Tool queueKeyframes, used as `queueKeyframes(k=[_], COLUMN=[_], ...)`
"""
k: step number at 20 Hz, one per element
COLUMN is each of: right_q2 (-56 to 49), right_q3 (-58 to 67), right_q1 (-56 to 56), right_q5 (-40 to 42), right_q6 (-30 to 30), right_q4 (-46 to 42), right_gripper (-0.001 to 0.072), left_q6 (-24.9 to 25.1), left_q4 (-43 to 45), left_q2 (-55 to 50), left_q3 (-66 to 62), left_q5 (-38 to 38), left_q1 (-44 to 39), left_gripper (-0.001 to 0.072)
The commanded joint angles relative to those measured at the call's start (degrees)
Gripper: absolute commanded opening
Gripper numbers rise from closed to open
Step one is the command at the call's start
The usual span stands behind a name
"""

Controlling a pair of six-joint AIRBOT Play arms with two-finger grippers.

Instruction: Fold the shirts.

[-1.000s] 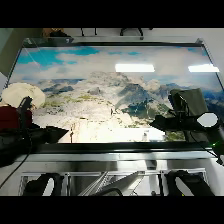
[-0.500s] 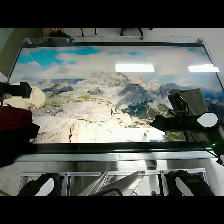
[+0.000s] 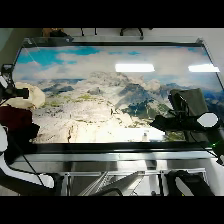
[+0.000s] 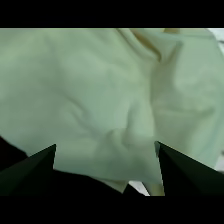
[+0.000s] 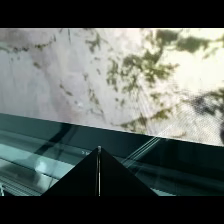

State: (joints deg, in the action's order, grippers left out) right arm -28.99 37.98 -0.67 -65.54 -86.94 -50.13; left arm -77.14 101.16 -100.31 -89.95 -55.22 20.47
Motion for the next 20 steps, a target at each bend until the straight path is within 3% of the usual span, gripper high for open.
queueKeyframes(k=[1,2,3,4,5,6,10,14,18,20], right_q2=[0.04,0.04,0.02,0.04,0.04,0.04,0.04,0.04,0.0,0.02], right_q3=[0.0,0.0,0.0,-0.02,0.0,-0.02,-0.02,0.0,0.0,0.0], right_q1=[0.04,0.04,0.04,0.04,0.04,0.04,0.04,0.04,0.04,0.04], right_q5=[0.04,0.04,-0.02,-0.02,-0.02,-0.02,0.0,0.0,-0.04,-1.22], right_q6=[-0.02,-0.02,0.0,0.0,0.0,0.0,0.0,-0.02,-0.02,0.48], right_q4=[0.02,0.02,0.04,0.07,0.07,0.04,0.02,0.48,3.52,4.11], right_gripper=[0.0026,0.0027,0.0027,0.0027,0.0027,0.0027,0.0027,0.0027,0.0027,0.0027], left_q6=[0.15,0.15,0.15,0.15,0.15,0.15,0.13,-1.05,-2.01,-2.03], left_q4=[0.68,0.72,0.7,0.72,0.66,0.61,-9.53,-27.02,-42.77,-43.8], left_q2=[-9.86,-11.19,-12.17,-12.85,-13.07,-13.03,-10.78,-0.39,14.88,19.61], left_q3=[-2.82,-3.41,-4.24,-5.53,-6.91,-8.68,-21.16,-30.32,-23.17,-17.9], left_q5=[-0.48,-1.44,-2.54,-3.76,-4.79,-6.14,-15.52,-17.2,-15.15,-18.53], left_q1=[0.72,0.61,0.57,0.33,0.33,0.07,-2.47,-7.1,-13.75,-18.75], left_gripper=[0.0694,0.0692,0.0625,0.0507,0.0328,0.004,0.0013,0.0013,0.0014,0.0014])
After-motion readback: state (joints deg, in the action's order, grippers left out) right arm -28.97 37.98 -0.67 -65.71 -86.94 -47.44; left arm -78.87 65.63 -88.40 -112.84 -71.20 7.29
